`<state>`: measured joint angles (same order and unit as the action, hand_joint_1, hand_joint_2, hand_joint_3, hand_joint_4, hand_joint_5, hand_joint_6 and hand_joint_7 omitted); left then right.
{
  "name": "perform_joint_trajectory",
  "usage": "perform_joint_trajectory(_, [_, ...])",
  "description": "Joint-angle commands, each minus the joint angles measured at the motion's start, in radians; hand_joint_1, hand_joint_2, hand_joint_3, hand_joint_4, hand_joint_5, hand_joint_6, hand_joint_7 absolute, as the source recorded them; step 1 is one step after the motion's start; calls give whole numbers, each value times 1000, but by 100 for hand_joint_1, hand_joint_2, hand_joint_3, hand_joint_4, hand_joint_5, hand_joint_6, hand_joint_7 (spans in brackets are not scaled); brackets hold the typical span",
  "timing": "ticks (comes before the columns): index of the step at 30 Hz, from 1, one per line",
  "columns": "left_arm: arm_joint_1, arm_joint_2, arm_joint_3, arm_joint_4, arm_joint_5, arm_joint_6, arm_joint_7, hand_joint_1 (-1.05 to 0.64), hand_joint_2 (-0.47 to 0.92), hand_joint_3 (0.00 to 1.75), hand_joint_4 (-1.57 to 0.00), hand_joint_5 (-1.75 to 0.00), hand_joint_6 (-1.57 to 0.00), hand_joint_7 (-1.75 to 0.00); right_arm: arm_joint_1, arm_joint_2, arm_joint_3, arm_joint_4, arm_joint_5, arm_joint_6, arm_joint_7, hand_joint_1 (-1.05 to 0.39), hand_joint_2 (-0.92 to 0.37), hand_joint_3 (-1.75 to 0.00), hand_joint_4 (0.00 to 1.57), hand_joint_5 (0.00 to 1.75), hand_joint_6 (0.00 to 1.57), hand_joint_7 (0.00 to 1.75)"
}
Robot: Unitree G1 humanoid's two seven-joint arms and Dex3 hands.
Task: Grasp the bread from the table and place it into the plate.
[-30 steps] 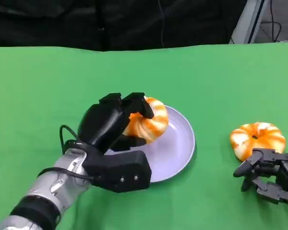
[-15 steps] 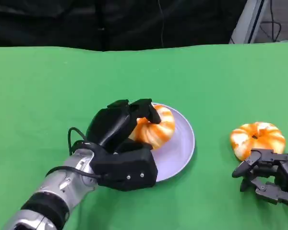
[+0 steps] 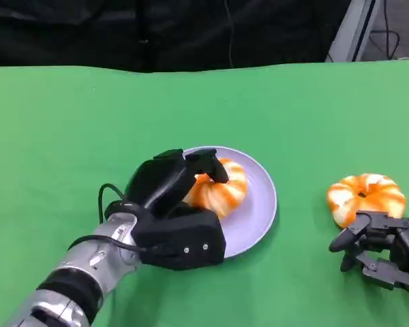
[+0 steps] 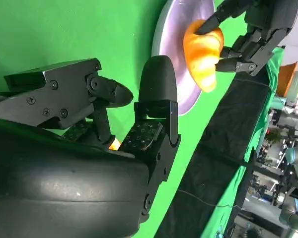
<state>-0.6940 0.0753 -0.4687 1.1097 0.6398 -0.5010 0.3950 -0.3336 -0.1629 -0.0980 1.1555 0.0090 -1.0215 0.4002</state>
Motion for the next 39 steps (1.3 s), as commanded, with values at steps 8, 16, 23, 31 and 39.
perform_joint_trajectory(8, [-37,-5,-8,61,-2,9,-10,-17,92,24,-62,-130,-83,-80,15,-12,-4,-10,8,-3,-5,6,-82,-61,91,134,98,91])
perform_joint_trajectory(16, [-45,-2,-31,73,18,21,-2,-28,92,18,-76,-71,-99,-21,15,-7,-8,-13,25,4,16,6,-81,-62,90,135,97,93])
perform_joint_trajectory(23, [-48,1,-52,67,39,49,18,-43,92,16,-86,-11,-87,0,13,-8,-8,-10,21,4,11,7,-81,-63,89,136,96,94])
perform_joint_trajectory(31, [-43,11,-53,54,35,45,18,-58,92,15,-76,-2,-67,0,13,-4,-13,-9,35,7,25,7,-81,-65,89,136,96,93])
perform_joint_trajectory(39, [-38,28,-50,25,32,47,2,-74,92,15,-62,0,-51,0,10,-10,-4,-6,20,-2,10,6,-81,-64,89,136,96,93])
